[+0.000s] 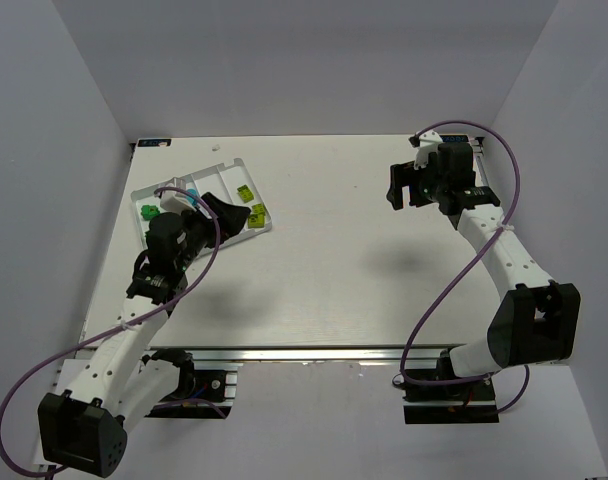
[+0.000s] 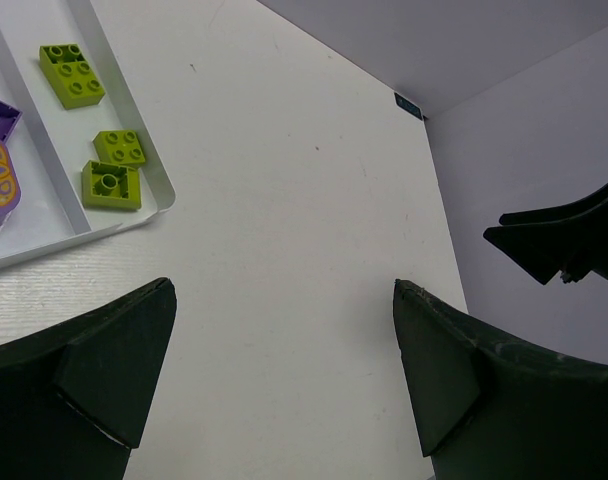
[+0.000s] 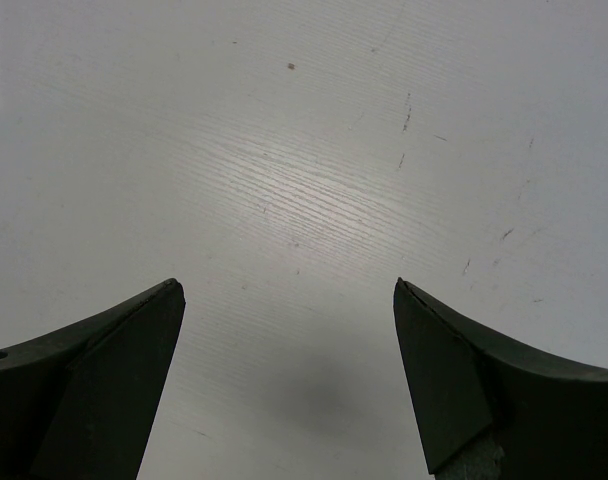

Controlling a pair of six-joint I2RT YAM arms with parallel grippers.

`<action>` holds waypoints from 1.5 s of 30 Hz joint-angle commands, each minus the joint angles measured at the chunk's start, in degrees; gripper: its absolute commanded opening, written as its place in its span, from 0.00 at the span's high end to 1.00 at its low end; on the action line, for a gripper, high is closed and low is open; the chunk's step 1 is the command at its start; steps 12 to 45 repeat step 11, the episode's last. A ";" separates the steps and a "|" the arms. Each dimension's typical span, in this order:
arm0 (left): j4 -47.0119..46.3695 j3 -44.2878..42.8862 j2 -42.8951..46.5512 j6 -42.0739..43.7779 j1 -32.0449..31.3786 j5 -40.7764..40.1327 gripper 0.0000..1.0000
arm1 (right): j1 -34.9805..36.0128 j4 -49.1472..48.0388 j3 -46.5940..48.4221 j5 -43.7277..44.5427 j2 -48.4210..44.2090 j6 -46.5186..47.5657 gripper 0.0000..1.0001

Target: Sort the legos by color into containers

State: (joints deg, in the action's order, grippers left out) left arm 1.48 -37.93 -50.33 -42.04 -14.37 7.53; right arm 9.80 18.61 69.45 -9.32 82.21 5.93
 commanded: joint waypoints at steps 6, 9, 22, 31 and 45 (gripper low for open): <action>-0.77 0.40 0.31 0.03 0.04 0.20 0.02 | -0.05 -1.38 0.25 0.09 0.40 -0.84 0.11; -0.68 0.40 0.49 0.03 -0.04 0.20 0.02 | -0.05 -1.47 0.16 0.44 0.49 -1.45 0.11; -0.68 0.40 0.49 0.12 0.04 0.12 0.02 | -0.05 -1.39 0.07 0.80 0.49 -1.89 0.10; -0.68 0.40 0.49 0.12 0.04 0.12 0.02 | -0.05 -1.39 0.07 0.80 0.49 -1.89 0.10; -0.68 0.40 0.49 0.12 0.04 0.12 0.02 | -0.05 -1.39 0.07 0.80 0.49 -1.89 0.10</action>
